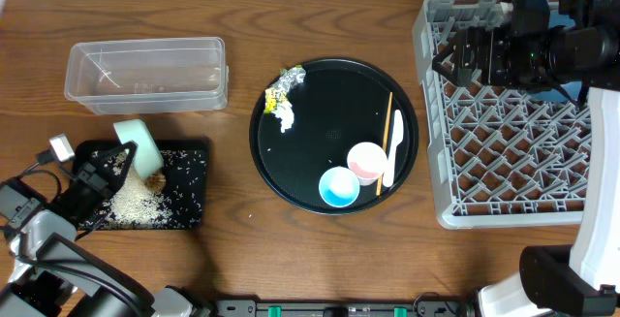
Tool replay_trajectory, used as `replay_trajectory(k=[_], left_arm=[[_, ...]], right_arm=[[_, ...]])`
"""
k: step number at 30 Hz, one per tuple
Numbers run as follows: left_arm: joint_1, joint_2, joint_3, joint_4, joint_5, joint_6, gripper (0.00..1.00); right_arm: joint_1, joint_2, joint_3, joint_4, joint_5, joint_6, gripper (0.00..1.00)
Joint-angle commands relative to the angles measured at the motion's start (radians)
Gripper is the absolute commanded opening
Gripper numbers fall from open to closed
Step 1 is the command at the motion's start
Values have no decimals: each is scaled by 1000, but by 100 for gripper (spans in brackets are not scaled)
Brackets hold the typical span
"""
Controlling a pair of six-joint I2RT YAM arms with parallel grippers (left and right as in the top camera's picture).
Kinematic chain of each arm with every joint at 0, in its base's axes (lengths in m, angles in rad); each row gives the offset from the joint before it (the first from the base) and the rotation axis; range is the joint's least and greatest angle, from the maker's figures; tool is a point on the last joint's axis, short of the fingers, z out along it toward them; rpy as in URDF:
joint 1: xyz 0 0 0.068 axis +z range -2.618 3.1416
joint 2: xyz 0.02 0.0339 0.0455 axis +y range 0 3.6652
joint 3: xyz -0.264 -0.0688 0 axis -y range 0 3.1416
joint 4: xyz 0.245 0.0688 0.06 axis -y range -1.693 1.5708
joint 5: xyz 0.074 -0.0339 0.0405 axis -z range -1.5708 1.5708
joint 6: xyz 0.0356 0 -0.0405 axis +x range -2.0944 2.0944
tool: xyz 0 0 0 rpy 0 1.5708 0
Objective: Sort waste into correct bins and load items into the dishwasher rack
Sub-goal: 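Hold the bowl inverted over the tray with the left gripper, shaking out rice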
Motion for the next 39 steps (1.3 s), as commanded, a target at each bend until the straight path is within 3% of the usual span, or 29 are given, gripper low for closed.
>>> replay_trajectory(k=[1, 27, 39], left_arm=[[6, 5, -3, 2, 3, -96, 6], [6, 5, -3, 23, 37, -117, 7], [6, -27, -3, 24, 38, -233, 6]], right_arm=[[9, -4, -2, 2, -1, -10, 99], [9, -4, -2, 1, -1, -10, 99], [9, -4, -2, 1, -1, -10, 99]])
